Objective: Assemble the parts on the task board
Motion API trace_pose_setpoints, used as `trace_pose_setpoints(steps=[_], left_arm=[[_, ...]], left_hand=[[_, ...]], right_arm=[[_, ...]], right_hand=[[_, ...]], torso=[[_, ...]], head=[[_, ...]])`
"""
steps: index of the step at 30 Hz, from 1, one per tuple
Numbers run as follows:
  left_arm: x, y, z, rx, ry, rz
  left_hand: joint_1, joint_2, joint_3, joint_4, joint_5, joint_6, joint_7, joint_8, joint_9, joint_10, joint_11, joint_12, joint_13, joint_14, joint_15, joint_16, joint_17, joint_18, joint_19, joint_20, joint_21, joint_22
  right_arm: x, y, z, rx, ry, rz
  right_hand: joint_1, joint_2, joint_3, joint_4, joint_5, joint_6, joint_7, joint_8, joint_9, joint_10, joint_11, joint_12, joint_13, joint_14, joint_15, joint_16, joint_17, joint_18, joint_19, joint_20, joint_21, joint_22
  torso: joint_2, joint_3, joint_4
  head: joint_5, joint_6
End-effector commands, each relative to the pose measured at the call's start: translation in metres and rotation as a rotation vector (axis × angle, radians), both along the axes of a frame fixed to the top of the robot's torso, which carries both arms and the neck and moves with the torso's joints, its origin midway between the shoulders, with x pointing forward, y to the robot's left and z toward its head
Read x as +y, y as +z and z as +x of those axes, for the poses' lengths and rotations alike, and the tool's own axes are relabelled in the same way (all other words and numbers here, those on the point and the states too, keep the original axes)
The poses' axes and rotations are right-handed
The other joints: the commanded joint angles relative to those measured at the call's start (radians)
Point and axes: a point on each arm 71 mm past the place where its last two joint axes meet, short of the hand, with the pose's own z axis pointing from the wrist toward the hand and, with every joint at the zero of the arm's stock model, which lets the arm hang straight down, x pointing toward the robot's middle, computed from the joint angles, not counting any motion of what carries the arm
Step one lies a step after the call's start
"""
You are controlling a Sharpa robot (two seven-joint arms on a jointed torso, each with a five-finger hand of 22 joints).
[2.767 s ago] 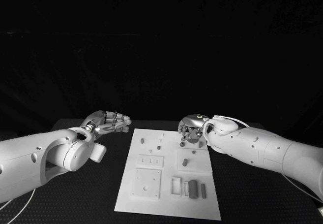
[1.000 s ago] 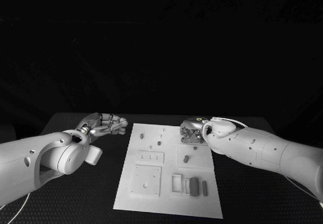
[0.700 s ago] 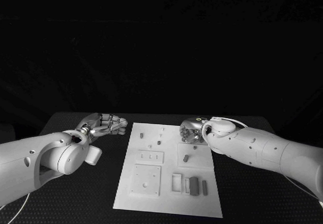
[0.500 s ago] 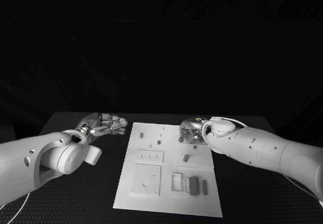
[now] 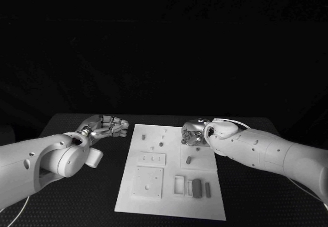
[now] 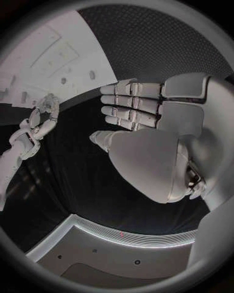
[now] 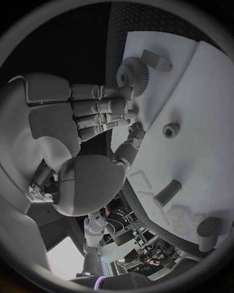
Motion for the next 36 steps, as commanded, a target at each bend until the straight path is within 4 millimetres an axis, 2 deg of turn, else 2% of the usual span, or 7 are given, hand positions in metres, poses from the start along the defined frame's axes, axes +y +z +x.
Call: trace_pose_setpoints(steps=[1, 5, 10, 21, 25, 29, 36], left_arm=[[-0.0028, 0.0005, -0.0006, 0.002, -0.018, -0.011], [-0.0025, 0.0006, -0.0005, 0.002, -0.017, -0.011], [-0.0027, 0.0006, -0.0005, 0.002, -0.018, -0.011], [-0.0031, 0.0005, -0.0001, 0.002, -0.018, -0.011], [-0.0036, 0.0003, 0.0001, 0.002, -0.020, -0.011], [-0.0027, 0.0003, 0.0003, 0.002, -0.017, -0.010], [-0.0029, 0.0003, 0.0002, 0.002, -0.018, -0.010]], left_hand=[[-0.008, 0.000, 0.006, -0.001, 0.001, -0.001, 0.004, -0.007, -0.001, 0.004, 0.006, -0.005, -0.001, 0.001, 0.009, -0.004, 0.001, -0.007, 0.006, 0.002, -0.005, -0.002], [-0.008, 0.000, 0.006, -0.001, 0.001, -0.001, 0.004, -0.007, -0.001, 0.004, 0.006, -0.006, -0.001, 0.001, 0.009, -0.005, 0.001, -0.007, 0.006, 0.002, -0.005, -0.002], [-0.008, 0.000, 0.006, -0.001, 0.001, -0.001, 0.003, -0.007, -0.001, 0.004, 0.006, -0.006, -0.001, 0.001, 0.009, -0.005, 0.001, -0.007, 0.006, 0.002, -0.006, -0.002], [-0.009, 0.001, 0.008, -0.001, 0.001, 0.000, 0.003, -0.007, -0.001, 0.005, 0.005, -0.007, -0.001, 0.001, 0.009, -0.006, 0.002, -0.007, 0.006, 0.003, -0.007, -0.002], [-0.008, 0.001, 0.008, -0.002, 0.001, 0.000, 0.002, -0.007, -0.001, 0.006, 0.005, -0.007, -0.001, 0.001, 0.009, -0.006, 0.002, -0.006, 0.005, 0.003, -0.007, -0.002], [-0.008, 0.001, 0.008, -0.002, 0.001, 0.001, 0.002, -0.007, -0.001, 0.006, 0.005, -0.007, -0.001, 0.001, 0.009, -0.006, 0.002, -0.006, 0.005, 0.003, -0.007, -0.003], [-0.009, 0.001, 0.009, -0.002, 0.001, 0.001, 0.002, -0.007, -0.002, 0.006, 0.005, -0.007, -0.001, 0.001, 0.009, -0.007, 0.002, -0.006, 0.005, 0.003, -0.008, -0.003]], right_arm=[[0.0008, -0.0009, -0.0010, -0.019, 0.006, -0.002], [0.0019, -0.0008, -0.0014, -0.016, 0.010, 0.006], [0.0049, -0.0009, -0.0016, -0.014, 0.015, 0.011], [0.0080, -0.0052, -0.0017, 0.004, 0.022, -0.006], [0.0075, -0.0078, -0.0024, 0.016, 0.024, -0.018], [0.0064, -0.0089, -0.0023, 0.023, 0.021, -0.023], [0.0089, -0.0104, -0.0028, 0.016, 0.023, -0.027]], right_hand=[[-0.023, -0.008, -0.039, 0.004, -0.006, -0.006, 0.001, -0.007, 0.004, -0.009, 0.000, -0.002, 0.008, -0.008, -0.002, 0.007, -0.005, 0.036, -0.001, 0.004, 0.003, 0.016], [-0.035, -0.018, -0.064, 0.021, -0.004, -0.002, 0.001, -0.008, 0.007, -0.007, -0.002, -0.002, 0.016, -0.002, -0.004, 0.011, -0.011, 0.036, 0.007, 0.002, 0.002, 0.013], [-0.032, -0.011, -0.073, 0.034, -0.004, 0.008, -0.002, -0.006, 0.010, 0.004, -0.006, 0.003, 0.026, 0.003, -0.008, 0.015, -0.017, 0.036, 0.012, -0.001, 0.001, 0.013], [-0.015, 0.027, -0.089, 0.029, -0.003, 0.047, -0.014, 0.001, 0.017, 0.045, -0.023, 0.016, 0.052, 0.020, -0.025, 0.028, -0.028, 0.036, 0.025, -0.009, 0.006, 0.016], [-0.005, 0.050, -0.089, 0.018, -0.002, 0.070, -0.022, 0.004, 0.019, 0.071, -0.033, 0.024, 0.067, 0.020, -0.034, 0.031, -0.033, 0.036, 0.027, -0.012, 0.008, 0.017], [0.005, 0.068, -0.086, 0.010, -0.002, 0.078, -0.025, 0.002, 0.019, 0.077, -0.036, 0.023, 0.073, 0.019, -0.037, 0.031, -0.037, 0.036, 0.025, -0.013, 0.008, 0.017], [0.013, 0.071, -0.084, 0.004, -0.002, 0.080, -0.026, 0.000, 0.018, 0.078, -0.037, 0.021, 0.075, 0.018, -0.037, 0.031, -0.039, 0.036, 0.024, -0.013, 0.008, 0.017]], torso=[[0.000, -0.0003, 0.0005], [0.001, -0.0006, 0.0011], [0.002, -0.0005, 0.0008], [0.004, -0.0005, 0.0010], [0.003, -0.0009, 0.0009], [0.004, -0.0010, 0.0013], [0.004, -0.0004, 0.0012]], head=[[0.000, 0.000], [0.000, 0.001], [0.000, 0.000], [-0.002, 0.000], [-0.002, -0.004], [-0.004, -0.006], [-0.003, -0.009]])
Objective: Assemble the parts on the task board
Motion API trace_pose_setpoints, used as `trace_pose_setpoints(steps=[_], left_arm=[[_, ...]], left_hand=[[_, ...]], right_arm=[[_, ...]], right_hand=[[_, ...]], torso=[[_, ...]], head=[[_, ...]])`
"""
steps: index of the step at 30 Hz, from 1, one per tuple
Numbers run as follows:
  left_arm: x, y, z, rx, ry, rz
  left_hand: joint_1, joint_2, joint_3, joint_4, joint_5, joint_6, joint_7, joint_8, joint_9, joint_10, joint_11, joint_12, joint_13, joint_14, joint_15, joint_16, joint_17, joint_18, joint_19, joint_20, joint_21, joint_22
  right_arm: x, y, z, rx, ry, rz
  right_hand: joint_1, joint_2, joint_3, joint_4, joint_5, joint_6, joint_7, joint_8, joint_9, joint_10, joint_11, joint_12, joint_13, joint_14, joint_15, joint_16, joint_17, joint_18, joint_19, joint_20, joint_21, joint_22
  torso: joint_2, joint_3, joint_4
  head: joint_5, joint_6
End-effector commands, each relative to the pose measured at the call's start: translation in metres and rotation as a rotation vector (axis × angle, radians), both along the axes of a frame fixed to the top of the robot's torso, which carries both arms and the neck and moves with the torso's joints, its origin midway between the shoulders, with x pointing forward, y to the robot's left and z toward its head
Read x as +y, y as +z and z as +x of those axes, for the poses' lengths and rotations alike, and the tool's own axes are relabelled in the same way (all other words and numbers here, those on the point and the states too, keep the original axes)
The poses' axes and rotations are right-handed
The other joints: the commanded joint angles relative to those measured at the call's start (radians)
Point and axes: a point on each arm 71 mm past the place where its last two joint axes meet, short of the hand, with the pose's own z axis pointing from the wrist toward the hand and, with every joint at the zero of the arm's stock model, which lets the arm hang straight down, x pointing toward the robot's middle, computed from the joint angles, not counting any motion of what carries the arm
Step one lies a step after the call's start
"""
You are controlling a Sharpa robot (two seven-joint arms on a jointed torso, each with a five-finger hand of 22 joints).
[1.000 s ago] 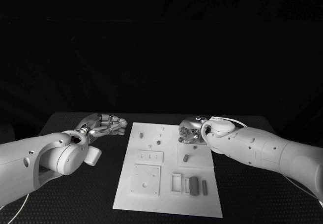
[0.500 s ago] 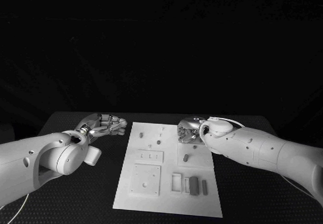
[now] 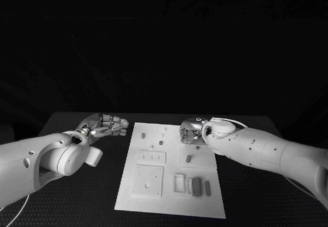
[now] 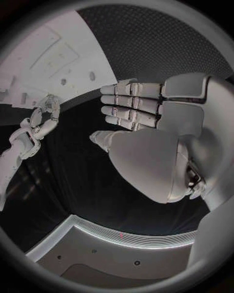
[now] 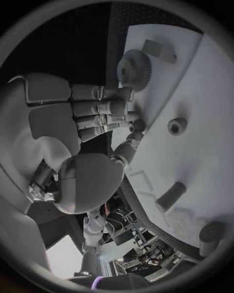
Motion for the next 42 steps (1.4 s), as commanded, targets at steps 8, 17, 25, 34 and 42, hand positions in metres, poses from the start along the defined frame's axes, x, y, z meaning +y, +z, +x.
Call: trace_pose_setpoints(steps=[8, 17, 25, 34, 42], left_arm=[[-0.003, 0.001, 0.000, 0.000, -0.017, -0.011], [-0.004, 0.001, 0.000, -0.001, -0.018, -0.011], [-0.003, 0.001, 0.001, -0.004, -0.013, -0.009], [-0.003, 0.001, 0.001, -0.005, -0.012, -0.009], [-0.004, 0.001, 0.001, -0.006, -0.015, -0.010]], left_hand=[[-0.009, 0.000, 0.007, 0.001, 0.001, 0.001, 0.002, -0.004, -0.002, 0.003, 0.001, -0.004, -0.002, 0.001, 0.009, -0.007, 0.002, -0.006, 0.005, 0.003, -0.005, -0.001], [-0.009, 0.000, 0.007, 0.001, 0.001, 0.001, 0.002, -0.004, -0.002, 0.003, 0.001, -0.005, -0.002, 0.001, 0.010, -0.008, 0.002, -0.006, 0.005, 0.003, -0.005, -0.002], [-0.009, 0.001, 0.008, 0.001, 0.001, 0.001, 0.001, -0.004, -0.002, 0.004, 0.001, -0.005, -0.002, 0.001, 0.010, -0.008, 0.002, -0.006, 0.005, 0.003, -0.006, -0.002], [-0.008, 0.001, 0.008, 0.001, 0.001, 0.002, 0.001, -0.004, -0.002, 0.005, 0.001, -0.006, -0.002, 0.002, 0.010, -0.009, 0.003, -0.006, 0.005, 0.004, -0.006, -0.002], [-0.008, 0.001, 0.009, 0.001, 0.001, 0.002, 0.000, -0.004, -0.002, 0.005, 0.001, -0.006, -0.002, 0.002, 0.010, -0.009, 0.003, -0.006, 0.005, 0.004, -0.007, -0.002]], right_arm=[[0.004, -0.011, -0.003, 0.002, 0.006, -0.045], [0.003, -0.008, -0.002, -0.037, -0.013, -0.018], [0.004, -0.004, -0.001, -0.083, -0.019, 0.010], [0.010, 0.006, 0.003, -0.145, -0.039, 0.045], [0.023, 0.014, 0.011, -0.170, -0.048, 0.056]], right_hand=[[0.010, 0.011, -0.001, -0.007, -0.002, 0.010, -0.001, -0.001, 0.000, 0.014, 0.000, 0.004, 0.003, -0.001, -0.008, 0.006, -0.003, 0.034, 0.004, -0.004, 0.004, 0.018], [0.030, 0.050, -0.005, -0.010, -0.002, 0.059, -0.018, 0.007, 0.006, 0.059, -0.019, 0.013, 0.028, 0.025, -0.027, 0.026, -0.006, 0.034, 0.026, -0.014, 0.024, 0.021], [0.041, 0.071, -0.007, -0.012, -0.002, 0.096, -0.031, 0.015, 0.013, 0.095, -0.035, 0.019, 0.045, 0.041, -0.042, 0.038, -0.008, 0.034, 0.040, -0.026, 0.042, 0.021], [0.046, 0.073, -0.008, -0.013, -0.002, 0.107, -0.035, 0.017, 0.016, 0.106, -0.040, 0.020, 0.051, 0.045, -0.048, 0.041, -0.008, 0.034, 0.044, -0.031, 0.049, 0.021], [0.049, 0.072, -0.008, -0.013, -0.002, 0.110, -0.036, 0.017, 0.017, 0.110, -0.042, 0.019, 0.053, 0.046, -0.050, 0.042, -0.008, 0.034, 0.045, -0.033, 0.051, 0.021]], torso=[[0.002, 0.0000, 0.0004], [0.000, -0.0010, 0.0003], [0.001, -0.0014, 0.0000], [0.001, -0.0016, -0.0001], [0.001, -0.0018, 0.0012]], head=[[0.001, -0.003], [0.001, -0.002], [0.003, 0.002], [0.007, 0.009], [0.011, 0.016]])
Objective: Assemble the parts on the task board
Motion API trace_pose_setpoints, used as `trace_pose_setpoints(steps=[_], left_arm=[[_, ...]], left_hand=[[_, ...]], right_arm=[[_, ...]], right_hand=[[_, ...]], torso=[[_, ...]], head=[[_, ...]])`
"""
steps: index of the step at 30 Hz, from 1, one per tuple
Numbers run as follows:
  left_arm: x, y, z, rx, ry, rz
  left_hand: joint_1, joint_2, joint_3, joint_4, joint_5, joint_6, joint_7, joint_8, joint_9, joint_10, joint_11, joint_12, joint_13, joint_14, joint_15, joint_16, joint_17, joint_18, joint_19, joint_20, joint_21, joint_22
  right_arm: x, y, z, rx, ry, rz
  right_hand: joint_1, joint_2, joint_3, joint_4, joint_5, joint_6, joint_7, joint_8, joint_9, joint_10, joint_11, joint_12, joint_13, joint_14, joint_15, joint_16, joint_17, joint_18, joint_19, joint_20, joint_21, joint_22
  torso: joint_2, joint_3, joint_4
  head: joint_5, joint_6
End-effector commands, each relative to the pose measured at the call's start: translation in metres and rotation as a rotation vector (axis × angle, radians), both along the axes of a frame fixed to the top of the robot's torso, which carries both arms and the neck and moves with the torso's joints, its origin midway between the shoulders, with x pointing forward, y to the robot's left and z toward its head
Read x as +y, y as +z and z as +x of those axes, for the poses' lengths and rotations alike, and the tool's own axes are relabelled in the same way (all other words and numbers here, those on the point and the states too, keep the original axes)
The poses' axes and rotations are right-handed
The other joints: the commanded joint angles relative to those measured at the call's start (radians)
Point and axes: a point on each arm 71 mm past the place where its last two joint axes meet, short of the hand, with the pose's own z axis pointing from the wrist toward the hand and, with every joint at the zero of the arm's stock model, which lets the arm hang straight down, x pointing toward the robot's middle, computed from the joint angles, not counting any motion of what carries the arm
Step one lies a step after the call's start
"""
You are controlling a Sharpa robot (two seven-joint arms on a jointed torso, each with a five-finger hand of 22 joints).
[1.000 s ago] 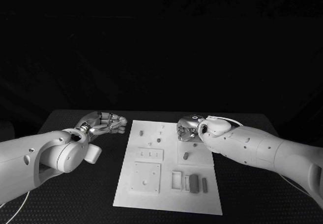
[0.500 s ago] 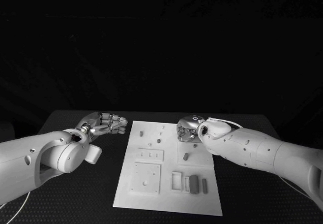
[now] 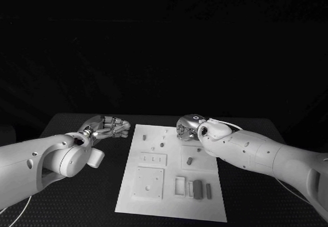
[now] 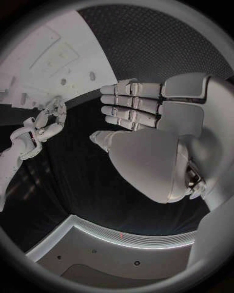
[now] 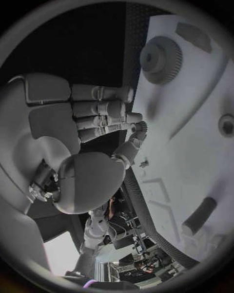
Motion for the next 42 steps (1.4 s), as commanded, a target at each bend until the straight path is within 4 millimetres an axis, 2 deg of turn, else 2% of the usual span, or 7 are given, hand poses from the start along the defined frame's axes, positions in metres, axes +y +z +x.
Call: trace_pose_setpoints(steps=[1, 11, 13, 27, 31, 38, 42], left_arm=[[-0.003, 0.001, 0.000, -0.006, -0.015, -0.011], [-0.007, 0.001, 0.000, -0.007, -0.022, -0.014], [-0.007, 0.002, 0.000, -0.007, -0.023, -0.014], [-0.010, 0.004, -0.001, -0.011, -0.026, -0.020], [-0.011, 0.005, -0.001, -0.012, -0.029, -0.021], [-0.011, 0.006, -0.001, -0.012, -0.028, -0.020], [-0.013, 0.006, 0.000, -0.013, -0.031, -0.021]], left_hand=[[-0.008, 0.000, 0.006, -0.002, 0.001, 0.002, 0.000, -0.004, -0.001, 0.005, 0.001, -0.006, -0.001, -0.002, 0.006, -0.005, 0.002, -0.006, 0.005, 0.004, -0.007, -0.001], [-0.008, 0.000, 0.007, -0.002, 0.001, 0.003, 0.000, -0.004, -0.001, 0.006, 0.001, -0.007, -0.001, -0.001, 0.006, -0.006, 0.002, -0.006, 0.006, 0.004, -0.007, -0.001], [-0.008, 0.000, 0.007, -0.002, 0.001, 0.003, 0.000, -0.004, -0.001, 0.006, 0.001, -0.007, -0.001, -0.001, 0.006, -0.006, 0.002, -0.006, 0.006, 0.004, -0.007, -0.001], [-0.008, -0.001, 0.007, -0.002, 0.001, 0.003, 0.000, -0.004, -0.002, 0.007, 0.000, -0.007, -0.001, -0.001, 0.006, -0.006, 0.003, -0.006, 0.006, 0.004, -0.008, -0.001], [-0.008, -0.002, 0.007, -0.002, 0.001, 0.003, 0.000, -0.004, -0.002, 0.007, 0.000, -0.008, -0.001, -0.001, 0.006, -0.007, 0.003, -0.006, 0.006, 0.004, -0.008, -0.002], [-0.009, -0.002, 0.007, -0.002, 0.001, 0.003, 0.000, -0.004, -0.002, 0.007, 0.001, -0.008, -0.001, -0.001, 0.006, -0.007, 0.003, -0.006, 0.006, 0.004, -0.008, -0.002], [-0.009, -0.002, 0.007, -0.002, 0.001, 0.003, 0.000, -0.004, -0.002, 0.007, 0.001, -0.009, -0.002, -0.001, 0.007, -0.007, 0.003, -0.006, 0.006, 0.004, -0.008, -0.002]], right_arm=[[0.005, 0.003, 0.004, -0.029, -0.013, 0.000], [0.031, 0.009, 0.010, -0.068, 0.007, -0.015], [0.034, 0.010, 0.011, -0.075, 0.007, -0.015], [0.047, 0.017, 0.015, -0.110, -0.010, -0.018], [0.050, 0.017, 0.016, -0.121, -0.007, -0.019], [0.054, 0.017, 0.016, -0.113, 0.001, -0.020], [0.055, 0.017, 0.017, -0.115, -0.001, -0.021]], right_hand=[[0.004, 0.006, -0.001, -0.001, 0.003, 0.019, -0.015, 0.002, 0.001, 0.008, 0.003, 0.003, 0.003, 0.001, -0.006, 0.005, -0.001, 0.037, 0.004, -0.006, 0.003, 0.021], [0.004, 0.006, -0.001, -0.001, 0.003, 0.020, -0.015, 0.001, 0.001, 0.008, 0.002, 0.002, 0.003, 0.001, -0.006, 0.005, -0.001, 0.037, 0.004, -0.007, 0.004, 0.021], [0.004, 0.006, -0.001, -0.001, 0.003, 0.020, -0.015, 0.001, 0.001, 0.008, 0.002, 0.002, 0.003, 0.001, -0.006, 0.005, -0.001, 0.037, 0.004, -0.007, 0.004, 0.021], [0.006, 0.006, -0.001, -0.002, 0.003, 0.020, -0.015, 0.000, 0.001, 0.007, 0.002, 0.000, 0.004, 0.001, -0.007, 0.005, -0.002, 0.037, 0.004, -0.007, 0.006, 0.021], [0.007, 0.005, 0.000, -0.002, 0.003, 0.020, -0.015, 0.000, 0.001, 0.007, 0.002, 0.000, 0.004, 0.001, -0.007, 0.005, -0.002, 0.037, 0.004, -0.008, 0.006, 0.021], [0.008, 0.005, 0.000, -0.002, 0.003, 0.020, -0.015, -0.001, 0.001, 0.008, 0.002, -0.001, 0.004, 0.001, -0.007, 0.005, -0.002, 0.037, 0.004, -0.008, 0.006, 0.021], [0.008, 0.004, 0.000, -0.001, 0.003, 0.020, -0.015, -0.001, 0.001, 0.008, 0.002, -0.001, 0.005, 0.001, -0.007, 0.005, -0.002, 0.037, 0.004, -0.008, 0.007, 0.021]], torso=[[0.000, -0.0004, 0.0016], [0.003, -0.0012, 0.0026], [0.003, -0.0014, 0.0037], [0.002, -0.0010, 0.0007], [0.004, -0.0002, 0.0020], [0.008, -0.0026, 0.0113], [0.009, -0.0024, 0.0092]], head=[[0.001, 0.005], [0.000, 0.019], [0.001, 0.018], [0.009, 0.020], [0.011, 0.019], [0.009, 0.020], [0.013, 0.018]])
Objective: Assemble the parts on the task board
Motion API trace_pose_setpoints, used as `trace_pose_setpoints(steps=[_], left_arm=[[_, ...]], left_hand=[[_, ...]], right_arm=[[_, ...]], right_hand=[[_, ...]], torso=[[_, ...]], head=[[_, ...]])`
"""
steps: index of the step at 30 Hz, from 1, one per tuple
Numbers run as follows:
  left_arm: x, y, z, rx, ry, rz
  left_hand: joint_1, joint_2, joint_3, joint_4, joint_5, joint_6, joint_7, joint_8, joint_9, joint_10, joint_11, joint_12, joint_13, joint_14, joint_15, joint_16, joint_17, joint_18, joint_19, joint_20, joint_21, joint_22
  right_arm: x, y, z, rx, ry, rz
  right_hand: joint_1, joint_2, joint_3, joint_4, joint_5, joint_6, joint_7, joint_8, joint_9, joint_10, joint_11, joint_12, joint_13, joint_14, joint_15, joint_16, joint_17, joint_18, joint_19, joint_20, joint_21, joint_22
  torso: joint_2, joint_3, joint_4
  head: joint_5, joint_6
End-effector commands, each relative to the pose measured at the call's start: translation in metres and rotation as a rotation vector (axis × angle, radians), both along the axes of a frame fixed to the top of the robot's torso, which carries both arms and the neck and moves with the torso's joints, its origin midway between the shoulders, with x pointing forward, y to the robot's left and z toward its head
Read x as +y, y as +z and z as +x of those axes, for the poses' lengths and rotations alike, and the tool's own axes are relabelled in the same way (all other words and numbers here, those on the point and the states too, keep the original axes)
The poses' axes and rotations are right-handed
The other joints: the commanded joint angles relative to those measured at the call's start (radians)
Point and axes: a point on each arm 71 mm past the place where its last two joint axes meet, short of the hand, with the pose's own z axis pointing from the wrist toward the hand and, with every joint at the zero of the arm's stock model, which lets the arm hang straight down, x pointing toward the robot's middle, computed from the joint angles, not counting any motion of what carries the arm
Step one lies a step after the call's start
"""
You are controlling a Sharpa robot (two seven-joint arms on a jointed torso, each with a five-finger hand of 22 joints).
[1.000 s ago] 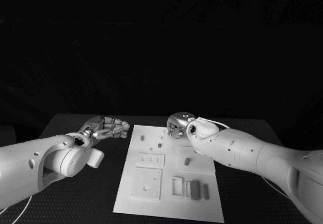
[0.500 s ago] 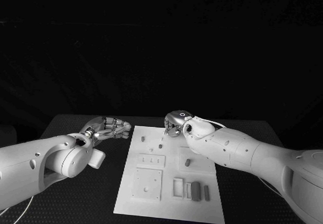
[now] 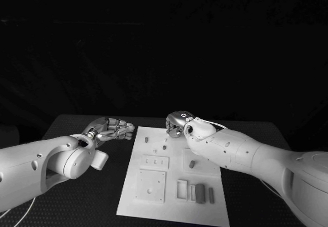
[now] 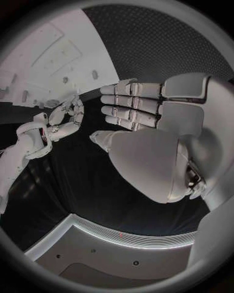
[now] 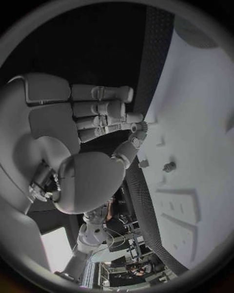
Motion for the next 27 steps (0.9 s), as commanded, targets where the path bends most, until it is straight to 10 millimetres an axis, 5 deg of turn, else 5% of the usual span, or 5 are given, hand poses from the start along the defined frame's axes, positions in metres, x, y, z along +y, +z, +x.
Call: trace_pose_setpoints(steps=[1, 27], left_arm=[[-0.0042, 0.0017, 0.0000, -0.007, -0.014, -0.011], [-0.0087, 0.0034, 0.0012, -0.011, -0.020, -0.012]], left_hand=[[-0.009, -0.002, 0.004, 0.001, 0.001, 0.003, 0.000, -0.004, -0.001, 0.007, 0.001, -0.005, -0.002, -0.001, 0.007, -0.004, 0.002, -0.006, 0.006, 0.004, -0.005, -0.001], [-0.010, -0.003, 0.004, 0.001, 0.001, 0.003, 0.000, -0.005, -0.002, 0.007, 0.001, -0.007, -0.002, -0.002, 0.007, -0.005, 0.002, -0.006, 0.006, 0.004, -0.006, -0.001]], right_arm=[[0.0016, 0.0004, 0.0008, -0.011, 0.004, -0.013], [0.0030, -0.0041, 0.0043, 0.009, -0.005, -0.037]], right_hand=[[0.005, 0.002, 0.004, 0.002, 0.006, 0.019, -0.013, 0.003, 0.001, 0.004, -0.002, 0.006, 0.001, 0.002, -0.007, 0.005, -0.001, 0.039, 0.003, -0.006, 0.007, 0.021], [0.006, 0.002, 0.004, 0.003, 0.006, 0.019, -0.013, 0.001, 0.000, 0.004, -0.001, 0.003, 0.002, 0.000, -0.006, 0.004, -0.002, 0.039, 0.001, -0.007, 0.007, 0.020]], torso=[[0.002, -0.0009, 0.0020], [0.004, -0.0018, -0.0003]], head=[[0.003, -0.001], [0.007, -0.009]])
